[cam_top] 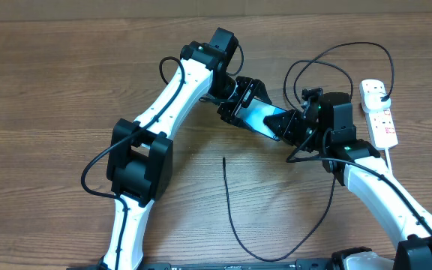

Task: Plug charger to phone and switch on socket
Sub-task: 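Close the right gripper on the phone's edge beside the left gripper, then release the phone from the left gripper, keeping it in the right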

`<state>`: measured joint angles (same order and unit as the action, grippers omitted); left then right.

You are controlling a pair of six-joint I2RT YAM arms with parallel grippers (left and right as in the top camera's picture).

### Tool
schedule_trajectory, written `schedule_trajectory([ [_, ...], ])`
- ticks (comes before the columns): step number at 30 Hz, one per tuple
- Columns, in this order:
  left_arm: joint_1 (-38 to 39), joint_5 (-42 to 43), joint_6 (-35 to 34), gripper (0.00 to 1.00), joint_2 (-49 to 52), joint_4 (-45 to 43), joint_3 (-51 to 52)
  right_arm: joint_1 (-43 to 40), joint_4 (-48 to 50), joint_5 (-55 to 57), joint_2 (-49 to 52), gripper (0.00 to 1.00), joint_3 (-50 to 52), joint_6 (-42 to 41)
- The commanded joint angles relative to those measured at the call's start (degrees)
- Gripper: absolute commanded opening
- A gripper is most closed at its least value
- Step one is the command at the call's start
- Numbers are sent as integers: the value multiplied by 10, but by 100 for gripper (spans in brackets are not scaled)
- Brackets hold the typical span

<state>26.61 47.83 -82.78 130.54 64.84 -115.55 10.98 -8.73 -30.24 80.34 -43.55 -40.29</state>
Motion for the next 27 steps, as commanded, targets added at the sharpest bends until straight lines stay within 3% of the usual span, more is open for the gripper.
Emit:
schedule_trajectory([
  [1, 1, -4, -10, 61, -2, 5, -13, 2, 9, -2, 1, 4, -14, 26],
  [2, 1, -4, -10, 80, -2, 5, -13, 2, 9, -2, 1, 4, -14, 26],
  [4, 0, -4, -10, 97, -2, 5, -13, 2, 9, -2, 1, 4, -14, 26],
  [5, 0, -4, -10, 100, -2, 5, -13, 2, 9, -1, 1, 4, -14, 26],
  [16, -25, 38, 102, 100, -2, 5, -13, -11, -1, 9, 1, 4, -14, 26],
  [23, -76, 134, 273, 100, -2, 5, -13, -53, -28, 8, 1, 4, -14, 18],
  [27, -95, 137, 338, 100, -2, 30, -13, -71, -36, 6, 1, 4, -14, -40],
])
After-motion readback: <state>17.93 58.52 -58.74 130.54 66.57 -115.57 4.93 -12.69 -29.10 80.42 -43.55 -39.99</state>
